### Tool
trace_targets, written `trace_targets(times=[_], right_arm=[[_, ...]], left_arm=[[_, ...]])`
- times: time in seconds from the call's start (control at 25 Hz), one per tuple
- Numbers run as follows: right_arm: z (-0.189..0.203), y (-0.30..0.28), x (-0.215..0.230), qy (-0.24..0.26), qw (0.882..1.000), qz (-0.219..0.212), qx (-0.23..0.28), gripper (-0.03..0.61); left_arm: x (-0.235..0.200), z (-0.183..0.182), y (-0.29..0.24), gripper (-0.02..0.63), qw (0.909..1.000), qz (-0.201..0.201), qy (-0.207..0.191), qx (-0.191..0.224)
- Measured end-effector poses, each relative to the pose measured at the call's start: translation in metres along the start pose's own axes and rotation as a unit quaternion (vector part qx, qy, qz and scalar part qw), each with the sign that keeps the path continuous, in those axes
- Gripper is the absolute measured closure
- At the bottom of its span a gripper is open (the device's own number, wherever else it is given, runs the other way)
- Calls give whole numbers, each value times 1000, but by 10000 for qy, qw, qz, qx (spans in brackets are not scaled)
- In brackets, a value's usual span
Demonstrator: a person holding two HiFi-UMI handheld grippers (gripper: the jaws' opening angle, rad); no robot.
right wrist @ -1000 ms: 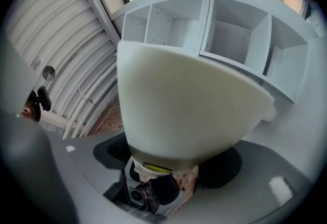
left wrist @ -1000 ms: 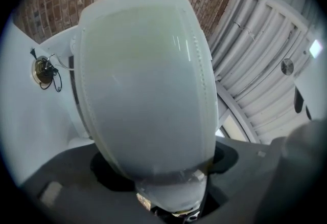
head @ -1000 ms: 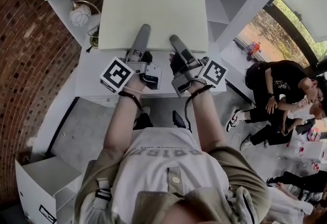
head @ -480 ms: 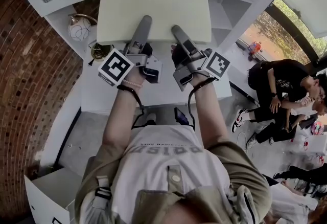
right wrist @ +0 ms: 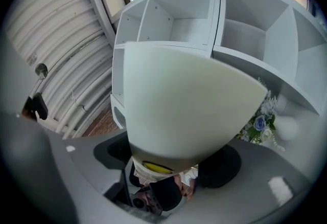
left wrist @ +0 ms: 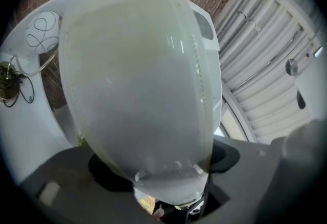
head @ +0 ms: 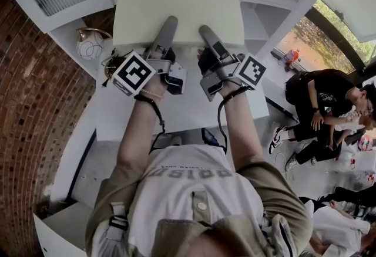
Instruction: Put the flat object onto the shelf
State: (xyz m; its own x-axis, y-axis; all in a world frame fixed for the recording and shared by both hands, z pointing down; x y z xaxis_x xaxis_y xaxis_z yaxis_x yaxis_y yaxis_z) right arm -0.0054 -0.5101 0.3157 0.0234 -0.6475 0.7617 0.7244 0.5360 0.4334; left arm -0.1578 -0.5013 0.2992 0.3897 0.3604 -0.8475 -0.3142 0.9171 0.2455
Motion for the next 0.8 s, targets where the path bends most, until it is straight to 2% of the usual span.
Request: trace_targets(times=[0.32,0.8], right_arm=[[-8,-12,10,-5,9996,200,204,219],[-15,-12,0,-234,9972,260,666,222]], left_arm=[[-9,-6,-15,215,9999,20,68,-120],[4,1,0,186,9986,321,-335,-271]])
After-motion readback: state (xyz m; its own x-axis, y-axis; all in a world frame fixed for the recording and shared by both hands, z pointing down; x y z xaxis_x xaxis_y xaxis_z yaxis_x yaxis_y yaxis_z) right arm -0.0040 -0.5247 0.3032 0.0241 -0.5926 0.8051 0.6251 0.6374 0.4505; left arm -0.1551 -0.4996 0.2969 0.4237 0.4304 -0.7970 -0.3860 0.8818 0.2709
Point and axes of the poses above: the fingertips, and each gripper's own axes: y backward along the fingers, x to its right, z out of its underside, the point moved 4 cm from there along y, backward along the fingers, and after that the axes turned 8 degrees about -z, right-handed, at the moved point
